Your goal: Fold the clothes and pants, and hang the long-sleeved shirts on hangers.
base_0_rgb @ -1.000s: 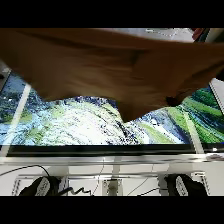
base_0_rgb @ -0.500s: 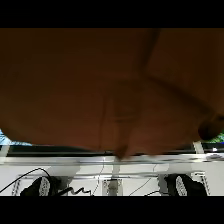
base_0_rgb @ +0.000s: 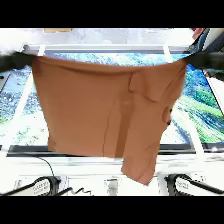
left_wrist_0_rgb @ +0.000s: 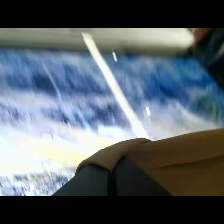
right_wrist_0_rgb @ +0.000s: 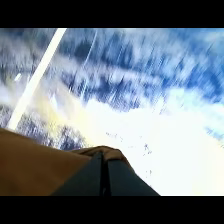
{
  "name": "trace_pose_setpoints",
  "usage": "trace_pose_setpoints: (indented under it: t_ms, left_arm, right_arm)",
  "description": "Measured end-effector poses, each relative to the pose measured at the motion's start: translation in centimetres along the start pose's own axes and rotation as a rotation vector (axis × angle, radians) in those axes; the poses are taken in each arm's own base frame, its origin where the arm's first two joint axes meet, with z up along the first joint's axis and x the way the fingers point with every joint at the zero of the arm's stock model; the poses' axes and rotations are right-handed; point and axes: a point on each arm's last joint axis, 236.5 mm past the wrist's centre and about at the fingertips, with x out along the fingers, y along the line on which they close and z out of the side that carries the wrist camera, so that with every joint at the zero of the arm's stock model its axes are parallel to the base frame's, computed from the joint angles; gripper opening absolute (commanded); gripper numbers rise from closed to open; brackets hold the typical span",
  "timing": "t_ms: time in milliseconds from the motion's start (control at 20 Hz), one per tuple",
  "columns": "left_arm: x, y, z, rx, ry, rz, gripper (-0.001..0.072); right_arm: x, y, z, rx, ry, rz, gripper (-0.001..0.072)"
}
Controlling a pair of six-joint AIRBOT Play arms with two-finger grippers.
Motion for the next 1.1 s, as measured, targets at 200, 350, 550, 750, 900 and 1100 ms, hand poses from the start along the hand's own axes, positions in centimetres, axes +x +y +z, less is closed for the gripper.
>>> trace_pose_setpoints:
  t_ms: [200,350,550,750,900,1100]
  left_arm:
    - [10.2,6.6,-7.5,-0.179,0.128,-0.01,0.0015]
    - [14.7,9.9,-10.3,-0.33,0.102,-0.006,0.0015]
    - [16.5,12.4,-12.3,-0.412,0.089,0.017,0.0014]
    - [14.7,14.0,-13.3,-0.401,0.129,0.024,0.0014]
    - [12.9,13.8,-15.2,-0.376,0.225,-0.006,0.0014]
    - [10.9,13.7,-19.9,-0.349,0.437,0.012,0.0014]
  right_arm:
    - [10.3,-4.3,-5.4,0.088,0.159,0.009,0.0017]
    - [15.2,-7.2,-7.6,0.145,0.174,-0.034,0.0017]
    - [17.6,-9.1,-9.1,0.187,0.184,-0.075,0.0017]
    - [17.4,-8.9,-12.6,0.182,0.322,-0.062,0.0017]
    - [16.0,-7.4,-16.3,0.185,0.494,-0.008,0.0016]
    - [13.9,-6.3,-19.9,0.212,0.67,0.021,0.0017]
